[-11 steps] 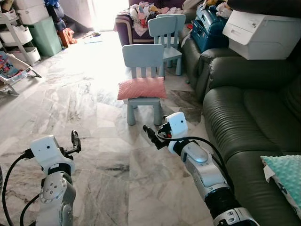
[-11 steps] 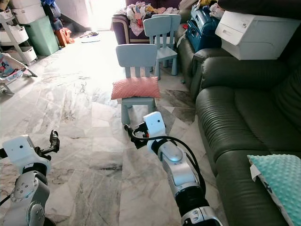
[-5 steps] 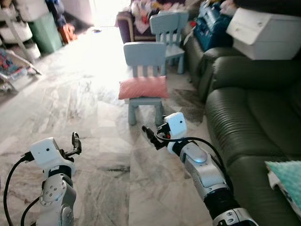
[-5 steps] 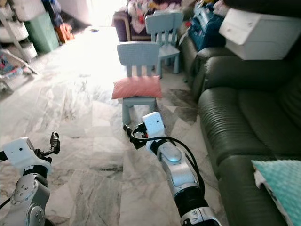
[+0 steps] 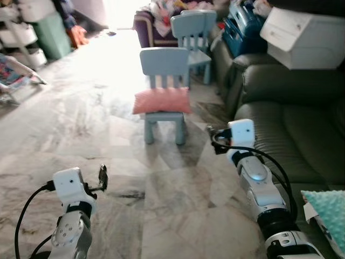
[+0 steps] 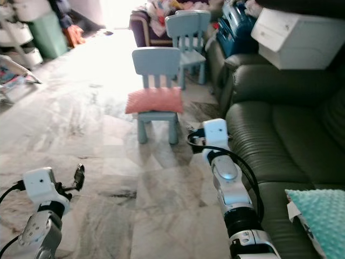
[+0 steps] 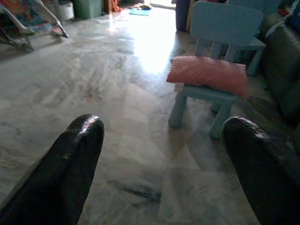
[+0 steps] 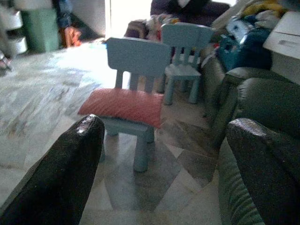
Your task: Move the pillow to the sofa
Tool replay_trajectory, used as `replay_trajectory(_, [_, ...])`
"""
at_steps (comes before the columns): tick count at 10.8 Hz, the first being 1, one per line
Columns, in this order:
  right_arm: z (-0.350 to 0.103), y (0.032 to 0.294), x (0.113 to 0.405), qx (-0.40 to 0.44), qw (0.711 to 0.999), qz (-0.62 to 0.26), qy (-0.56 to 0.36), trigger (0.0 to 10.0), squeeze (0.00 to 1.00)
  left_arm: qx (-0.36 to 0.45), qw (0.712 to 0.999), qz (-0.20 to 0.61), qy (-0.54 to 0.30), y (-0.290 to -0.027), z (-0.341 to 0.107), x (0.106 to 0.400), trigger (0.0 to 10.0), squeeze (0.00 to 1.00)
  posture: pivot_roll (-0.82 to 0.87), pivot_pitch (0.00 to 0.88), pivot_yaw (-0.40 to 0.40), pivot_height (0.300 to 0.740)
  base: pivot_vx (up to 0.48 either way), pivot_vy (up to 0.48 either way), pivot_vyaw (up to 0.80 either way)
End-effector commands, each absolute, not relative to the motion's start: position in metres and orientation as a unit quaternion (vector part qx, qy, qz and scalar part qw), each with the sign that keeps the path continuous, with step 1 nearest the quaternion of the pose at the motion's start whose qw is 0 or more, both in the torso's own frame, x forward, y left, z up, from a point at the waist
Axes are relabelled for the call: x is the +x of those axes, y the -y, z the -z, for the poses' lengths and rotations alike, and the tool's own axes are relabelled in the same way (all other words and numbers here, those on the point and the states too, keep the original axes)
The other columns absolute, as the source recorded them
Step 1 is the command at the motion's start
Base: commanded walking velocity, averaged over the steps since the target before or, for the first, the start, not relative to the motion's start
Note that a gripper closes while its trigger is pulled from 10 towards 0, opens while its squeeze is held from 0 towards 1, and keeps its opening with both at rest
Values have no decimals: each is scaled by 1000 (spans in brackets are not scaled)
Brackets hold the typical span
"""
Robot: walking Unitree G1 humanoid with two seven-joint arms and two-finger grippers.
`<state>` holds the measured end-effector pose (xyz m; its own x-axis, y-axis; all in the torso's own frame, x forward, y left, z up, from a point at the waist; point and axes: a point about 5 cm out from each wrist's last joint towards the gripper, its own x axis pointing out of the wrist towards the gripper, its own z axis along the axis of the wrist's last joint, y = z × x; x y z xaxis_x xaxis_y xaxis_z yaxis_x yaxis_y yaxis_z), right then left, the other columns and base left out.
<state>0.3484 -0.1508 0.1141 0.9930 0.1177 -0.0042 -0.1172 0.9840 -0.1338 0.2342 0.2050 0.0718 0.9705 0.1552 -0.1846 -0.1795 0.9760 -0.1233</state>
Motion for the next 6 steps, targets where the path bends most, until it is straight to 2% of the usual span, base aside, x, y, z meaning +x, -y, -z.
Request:
replay_trajectory(1, [-114, 157, 348, -66, 997, -39, 6, 10000, 0, -68, 992, -73, -82, -207, -78, 233, 10000, 0, -160, 0, 74, 740, 0, 0, 0])
replay_trajectory(4, [-106, 175, 339, -75, 997, -12, -3, 10000, 0, -44, 993, -36, -99, -201, -80, 216, 10000, 0, -148, 0, 64, 740, 0, 0, 0])
replay_trajectory(6, [-112, 166, 342, -73, 997, -31, 7, 10000, 0, -35, 995, -39, -88, -206, -83, 208, 10000, 0, -135, 0, 47, 740, 0, 0, 0])
